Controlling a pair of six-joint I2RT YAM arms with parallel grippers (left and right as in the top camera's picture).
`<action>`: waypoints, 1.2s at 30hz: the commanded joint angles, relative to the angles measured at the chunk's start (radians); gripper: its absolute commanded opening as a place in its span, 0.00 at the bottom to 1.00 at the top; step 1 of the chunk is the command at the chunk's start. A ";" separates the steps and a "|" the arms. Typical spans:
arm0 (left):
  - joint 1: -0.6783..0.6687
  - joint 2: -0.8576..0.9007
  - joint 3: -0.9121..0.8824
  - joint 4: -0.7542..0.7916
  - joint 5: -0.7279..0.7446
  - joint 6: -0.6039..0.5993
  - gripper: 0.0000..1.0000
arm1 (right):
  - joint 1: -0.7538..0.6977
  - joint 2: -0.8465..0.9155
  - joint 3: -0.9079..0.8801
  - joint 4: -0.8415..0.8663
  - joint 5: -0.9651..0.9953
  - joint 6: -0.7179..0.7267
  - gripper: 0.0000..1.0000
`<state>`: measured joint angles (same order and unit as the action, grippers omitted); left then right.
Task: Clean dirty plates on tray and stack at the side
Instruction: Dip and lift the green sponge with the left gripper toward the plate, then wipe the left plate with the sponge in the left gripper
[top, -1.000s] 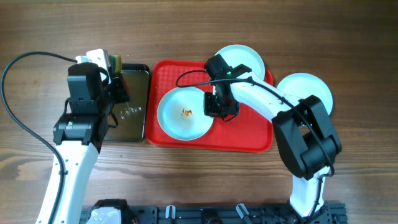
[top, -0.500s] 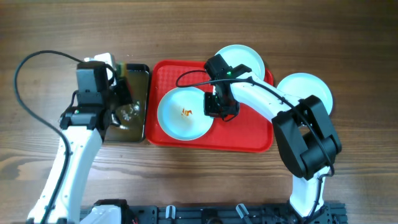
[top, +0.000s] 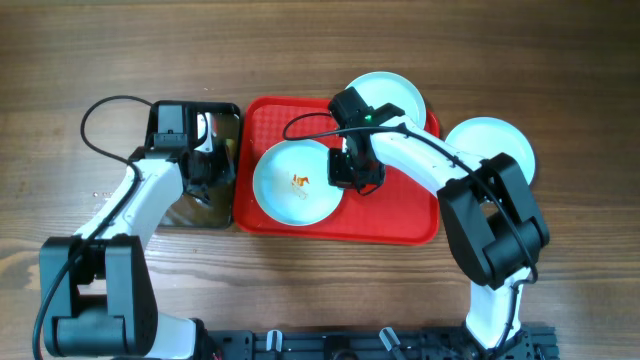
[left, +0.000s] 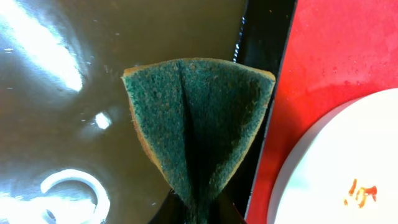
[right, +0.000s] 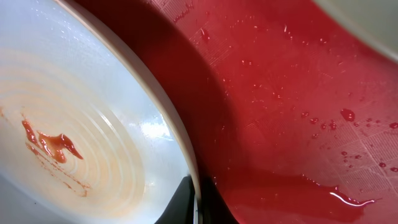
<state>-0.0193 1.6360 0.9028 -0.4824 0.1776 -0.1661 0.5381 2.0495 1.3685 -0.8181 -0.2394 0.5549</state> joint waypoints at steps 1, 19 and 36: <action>-0.027 0.008 0.006 -0.001 0.051 0.002 0.04 | 0.002 0.056 -0.035 -0.011 0.059 -0.005 0.04; -0.075 -0.159 0.035 0.022 0.027 -0.008 0.04 | 0.002 0.056 -0.035 -0.012 0.059 -0.006 0.04; -0.404 0.116 0.024 0.181 0.312 -0.267 0.04 | 0.002 0.056 -0.035 -0.011 0.058 -0.006 0.04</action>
<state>-0.3801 1.7130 0.9199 -0.3477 0.4664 -0.3378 0.5381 2.0495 1.3685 -0.8181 -0.2394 0.5552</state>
